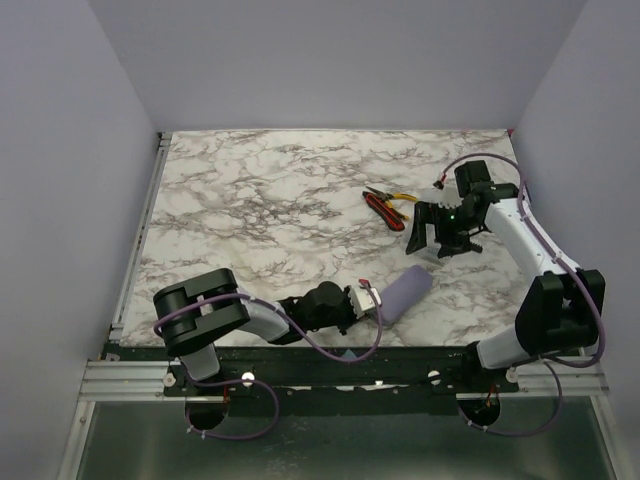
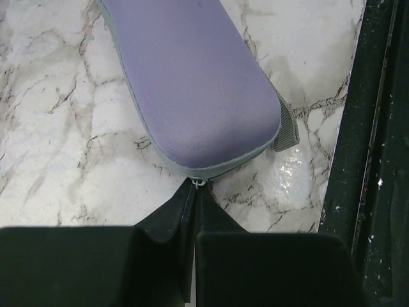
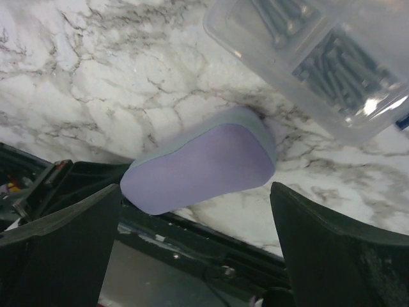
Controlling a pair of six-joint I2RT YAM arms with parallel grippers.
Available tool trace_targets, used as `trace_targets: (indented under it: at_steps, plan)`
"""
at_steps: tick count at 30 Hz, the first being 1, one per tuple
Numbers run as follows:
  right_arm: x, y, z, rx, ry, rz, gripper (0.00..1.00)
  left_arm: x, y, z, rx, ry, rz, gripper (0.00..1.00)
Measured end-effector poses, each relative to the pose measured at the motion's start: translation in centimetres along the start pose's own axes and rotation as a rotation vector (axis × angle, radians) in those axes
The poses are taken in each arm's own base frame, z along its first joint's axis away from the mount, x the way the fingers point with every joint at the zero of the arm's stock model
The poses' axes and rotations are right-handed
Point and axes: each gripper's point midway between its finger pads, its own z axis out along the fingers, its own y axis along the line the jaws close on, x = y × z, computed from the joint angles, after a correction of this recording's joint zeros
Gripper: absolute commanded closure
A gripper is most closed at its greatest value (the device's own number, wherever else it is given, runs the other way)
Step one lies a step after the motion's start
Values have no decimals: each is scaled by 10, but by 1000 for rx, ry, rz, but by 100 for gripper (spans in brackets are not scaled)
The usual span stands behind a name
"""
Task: Open the umbrella
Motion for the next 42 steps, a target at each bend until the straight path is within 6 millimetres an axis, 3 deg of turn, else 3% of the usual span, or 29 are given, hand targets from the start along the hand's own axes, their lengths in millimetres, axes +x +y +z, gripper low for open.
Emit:
trace_targets:
  at_steps: [7, 13, 17, 21, 25, 34, 36, 42]
  plan:
    - [62, -4, 31, 12, 174, 283, 0, -3, 2, 9, -23, 0, -15, 100]
    - [79, -9, 41, 48, 210, 395, 1, -2, 2, 11, -31, 1, -25, 100]
    - [90, -15, 55, 57, 227, 421, 10, -4, -1, 12, -23, -9, -19, 100]
    - [85, -14, 66, 28, 223, 412, 25, -4, -5, 12, -8, -8, 6, 100]
    - [80, -12, 71, -9, 213, 366, 55, -2, -5, 12, -7, -2, 10, 100]
    - [61, 5, 78, -140, 150, 301, 94, 6, 5, 5, -16, 18, -65, 100]
    - [59, 8, 79, -165, 145, 295, 99, 7, 11, 3, -26, 21, -84, 100]
    - [52, 14, 83, -226, 128, 264, 99, 8, 23, 0, -49, 23, -104, 100]
